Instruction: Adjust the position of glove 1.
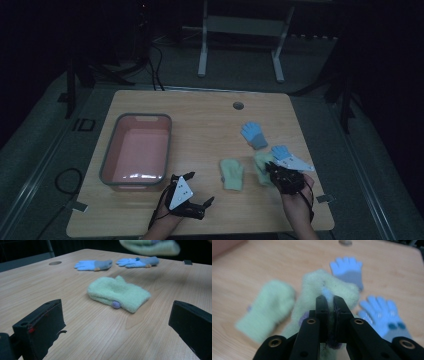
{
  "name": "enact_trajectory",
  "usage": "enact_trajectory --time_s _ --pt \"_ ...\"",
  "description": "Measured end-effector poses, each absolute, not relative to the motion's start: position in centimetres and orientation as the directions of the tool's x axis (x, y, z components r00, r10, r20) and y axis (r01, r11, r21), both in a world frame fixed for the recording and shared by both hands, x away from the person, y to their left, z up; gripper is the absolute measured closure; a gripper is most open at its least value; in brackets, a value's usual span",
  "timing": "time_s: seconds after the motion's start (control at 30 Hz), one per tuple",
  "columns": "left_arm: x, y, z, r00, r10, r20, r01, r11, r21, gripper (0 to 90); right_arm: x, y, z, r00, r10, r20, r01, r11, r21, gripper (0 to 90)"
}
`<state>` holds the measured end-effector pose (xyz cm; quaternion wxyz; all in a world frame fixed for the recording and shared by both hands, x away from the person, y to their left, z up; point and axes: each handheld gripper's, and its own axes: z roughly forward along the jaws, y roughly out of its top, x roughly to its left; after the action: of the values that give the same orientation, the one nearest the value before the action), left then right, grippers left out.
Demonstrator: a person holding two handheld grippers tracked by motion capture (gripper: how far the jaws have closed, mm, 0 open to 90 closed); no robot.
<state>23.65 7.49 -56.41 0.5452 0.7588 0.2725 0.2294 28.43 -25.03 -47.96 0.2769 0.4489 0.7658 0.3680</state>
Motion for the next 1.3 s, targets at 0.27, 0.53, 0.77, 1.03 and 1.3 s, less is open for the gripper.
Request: enact_trajectory --time_s 0.27,0.53,0.77,1.03,1.3 --pt "23.8 7.6 -56.4 0.743 0.668 0.041 0.173 -0.251 0.952 0.2 28.5 -21.5 -45.5 -0.471 0.876 -0.099 0.443 0.332 0.833 84.4" --pt "23.7 7.6 -56.4 0.742 0.669 0.045 0.171 -0.253 0.952 0.2 28.3 -17.9 -45.4 -0.455 0.888 -0.073 0.446 0.298 0.844 84.4" --pt "23.7 7.6 -56.4 0.745 0.665 0.045 0.166 -0.251 0.953 0.2 28.3 -15.9 -47.8 -0.444 0.894 -0.067 0.499 0.309 0.809 84.4" --pt "23.7 7.6 -56.4 0.747 0.664 0.04 0.169 -0.247 0.954 0.2 28.9 -15.4 -50.9 -0.44 0.896 -0.062 0.562 0.329 0.759 84.3" --pt "23.7 7.6 -56.4 0.749 0.661 0.04 0.169 -0.25 0.953 0.2 29.5 -14.9 -53.0 -0.468 0.88 -0.077 0.58 0.372 0.725 81.4"
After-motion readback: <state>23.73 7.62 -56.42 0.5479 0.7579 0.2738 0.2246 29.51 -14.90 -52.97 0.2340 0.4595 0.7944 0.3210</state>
